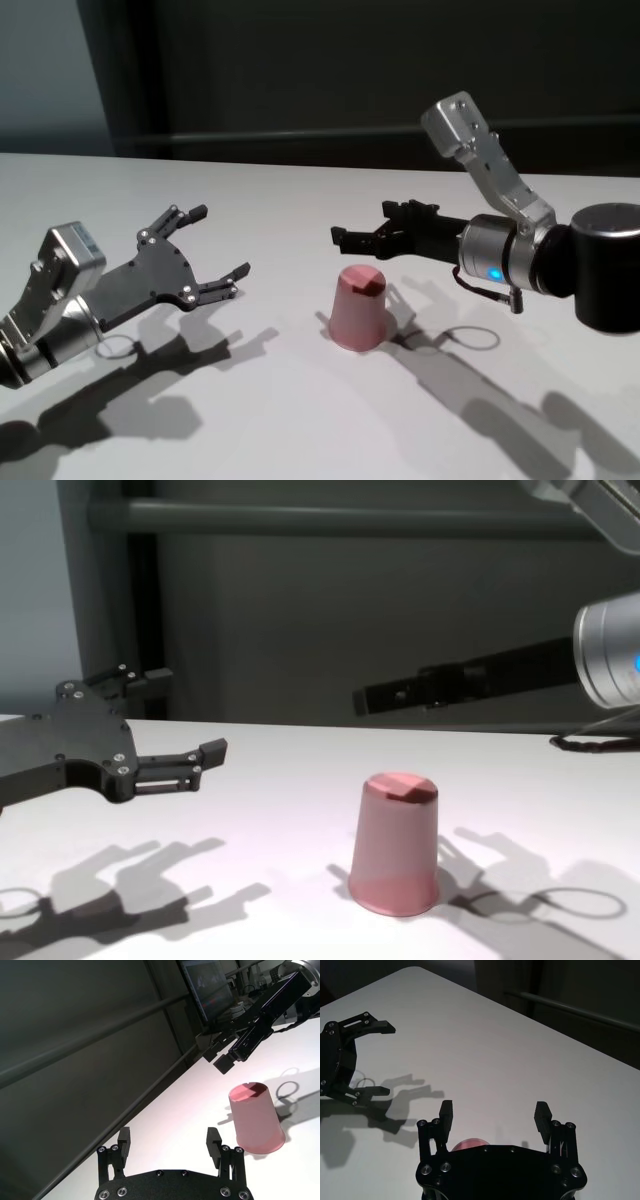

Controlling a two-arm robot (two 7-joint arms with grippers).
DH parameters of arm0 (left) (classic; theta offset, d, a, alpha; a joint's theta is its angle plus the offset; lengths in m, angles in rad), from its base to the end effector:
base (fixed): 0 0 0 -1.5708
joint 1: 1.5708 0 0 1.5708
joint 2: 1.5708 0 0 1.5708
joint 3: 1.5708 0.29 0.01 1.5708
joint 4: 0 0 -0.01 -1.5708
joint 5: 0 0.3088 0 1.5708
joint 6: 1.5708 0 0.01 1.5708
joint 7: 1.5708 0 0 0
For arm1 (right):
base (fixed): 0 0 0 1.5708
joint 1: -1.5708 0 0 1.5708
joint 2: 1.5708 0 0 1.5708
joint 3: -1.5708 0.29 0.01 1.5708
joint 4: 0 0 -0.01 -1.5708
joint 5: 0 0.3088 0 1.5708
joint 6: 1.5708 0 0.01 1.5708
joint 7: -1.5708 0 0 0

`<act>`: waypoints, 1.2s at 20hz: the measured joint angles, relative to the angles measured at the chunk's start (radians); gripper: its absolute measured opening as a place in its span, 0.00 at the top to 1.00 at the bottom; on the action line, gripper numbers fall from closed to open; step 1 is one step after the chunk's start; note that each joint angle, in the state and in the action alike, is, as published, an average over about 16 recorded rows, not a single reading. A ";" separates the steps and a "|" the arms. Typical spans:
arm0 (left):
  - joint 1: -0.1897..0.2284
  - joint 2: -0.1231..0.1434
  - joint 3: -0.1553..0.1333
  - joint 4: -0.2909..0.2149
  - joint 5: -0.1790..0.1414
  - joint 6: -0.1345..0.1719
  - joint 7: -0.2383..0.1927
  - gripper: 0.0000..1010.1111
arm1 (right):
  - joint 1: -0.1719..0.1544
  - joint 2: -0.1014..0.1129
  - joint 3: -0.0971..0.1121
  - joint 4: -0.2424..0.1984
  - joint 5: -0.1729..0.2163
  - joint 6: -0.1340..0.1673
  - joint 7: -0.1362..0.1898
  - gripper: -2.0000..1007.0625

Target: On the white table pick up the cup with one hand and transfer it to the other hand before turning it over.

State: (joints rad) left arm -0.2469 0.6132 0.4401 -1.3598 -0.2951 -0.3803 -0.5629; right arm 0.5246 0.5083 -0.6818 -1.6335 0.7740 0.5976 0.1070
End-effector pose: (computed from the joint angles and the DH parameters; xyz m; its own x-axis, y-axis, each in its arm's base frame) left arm 0.3724 0.0983 -0.2925 0.7226 0.5681 0.3939 -0.6330 0.7727 0.0469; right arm 0.3932 0.0446 -0.1770 0.6691 -0.7356 -0.1061 0.6472 0.6469 -0.4033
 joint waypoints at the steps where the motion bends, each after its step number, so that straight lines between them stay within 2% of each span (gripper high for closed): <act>1: 0.000 0.000 0.000 0.000 0.000 0.000 0.000 0.01 | -0.005 -0.003 0.008 -0.001 0.001 -0.008 -0.001 0.01; 10: 0.000 0.000 0.000 0.000 0.000 0.000 0.000 0.01 | -0.075 -0.015 0.076 0.003 0.005 -0.085 -0.019 0.01; 16: 0.000 0.000 0.000 0.000 0.000 0.000 0.000 0.01 | -0.133 -0.008 0.104 0.007 -0.016 -0.138 -0.035 0.01; 24: 0.000 0.000 0.000 0.000 0.000 0.000 0.000 0.01 | -0.211 -0.003 0.138 0.005 -0.057 -0.225 -0.059 0.01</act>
State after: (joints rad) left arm -0.2469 0.6132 0.4401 -1.3598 -0.2951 -0.3803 -0.5629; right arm 0.3138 0.5048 -0.5442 -1.6290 0.7171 0.3729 0.0483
